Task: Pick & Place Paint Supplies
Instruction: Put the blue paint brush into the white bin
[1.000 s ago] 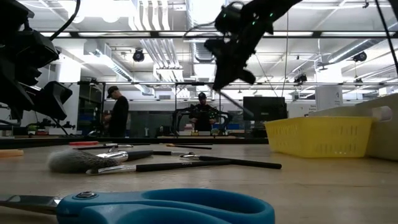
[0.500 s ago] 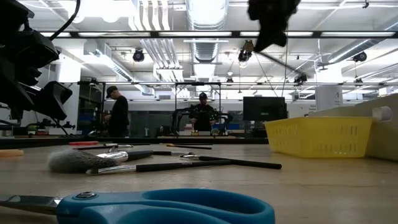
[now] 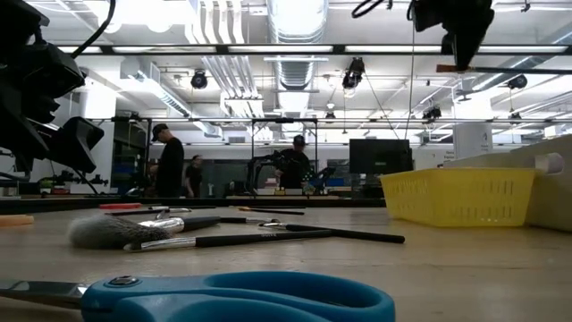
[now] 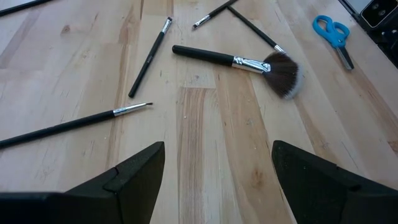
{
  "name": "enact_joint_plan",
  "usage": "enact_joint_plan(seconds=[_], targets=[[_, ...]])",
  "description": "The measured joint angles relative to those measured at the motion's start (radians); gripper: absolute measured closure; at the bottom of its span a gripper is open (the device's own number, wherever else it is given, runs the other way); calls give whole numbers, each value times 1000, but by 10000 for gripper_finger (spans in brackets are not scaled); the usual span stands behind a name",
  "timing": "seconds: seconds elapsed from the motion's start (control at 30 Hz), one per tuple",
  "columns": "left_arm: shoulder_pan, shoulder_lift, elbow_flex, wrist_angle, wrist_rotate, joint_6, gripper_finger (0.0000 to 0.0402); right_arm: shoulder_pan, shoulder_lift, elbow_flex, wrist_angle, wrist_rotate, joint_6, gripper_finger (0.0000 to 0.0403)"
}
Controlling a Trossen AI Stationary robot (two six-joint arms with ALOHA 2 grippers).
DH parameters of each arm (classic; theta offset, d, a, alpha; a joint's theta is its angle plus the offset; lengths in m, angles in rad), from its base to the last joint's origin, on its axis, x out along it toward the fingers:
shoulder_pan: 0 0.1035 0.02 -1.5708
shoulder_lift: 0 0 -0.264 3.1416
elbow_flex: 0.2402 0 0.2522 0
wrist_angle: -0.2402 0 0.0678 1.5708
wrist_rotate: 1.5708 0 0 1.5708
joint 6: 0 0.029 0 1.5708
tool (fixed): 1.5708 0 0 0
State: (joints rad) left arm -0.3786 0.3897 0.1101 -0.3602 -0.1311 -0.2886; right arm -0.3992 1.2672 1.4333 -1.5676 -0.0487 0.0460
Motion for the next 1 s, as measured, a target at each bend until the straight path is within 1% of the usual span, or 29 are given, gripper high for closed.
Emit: enact_joint_plan(seconds=[0.13,0.3,0.53,0.63,0.77,1.0], targets=[[0,0,0,0,0,0,101,2,2,-47,-3,0,-17,383],[0,0,0,0,0,0,101,2,3,-167,1,-1,-47,383],[0,0,0,0,0,0,101,2,4,-340,68,6,-81,383],[0,0,0,0,0,0,101,2,4,-397,123,15,-89,383],[0,0,0,0,0,0,101,2,4,-437,190,15,-138,383],[0,0,0,0,0,0,101,2,4,-462,281,16,-231,383]])
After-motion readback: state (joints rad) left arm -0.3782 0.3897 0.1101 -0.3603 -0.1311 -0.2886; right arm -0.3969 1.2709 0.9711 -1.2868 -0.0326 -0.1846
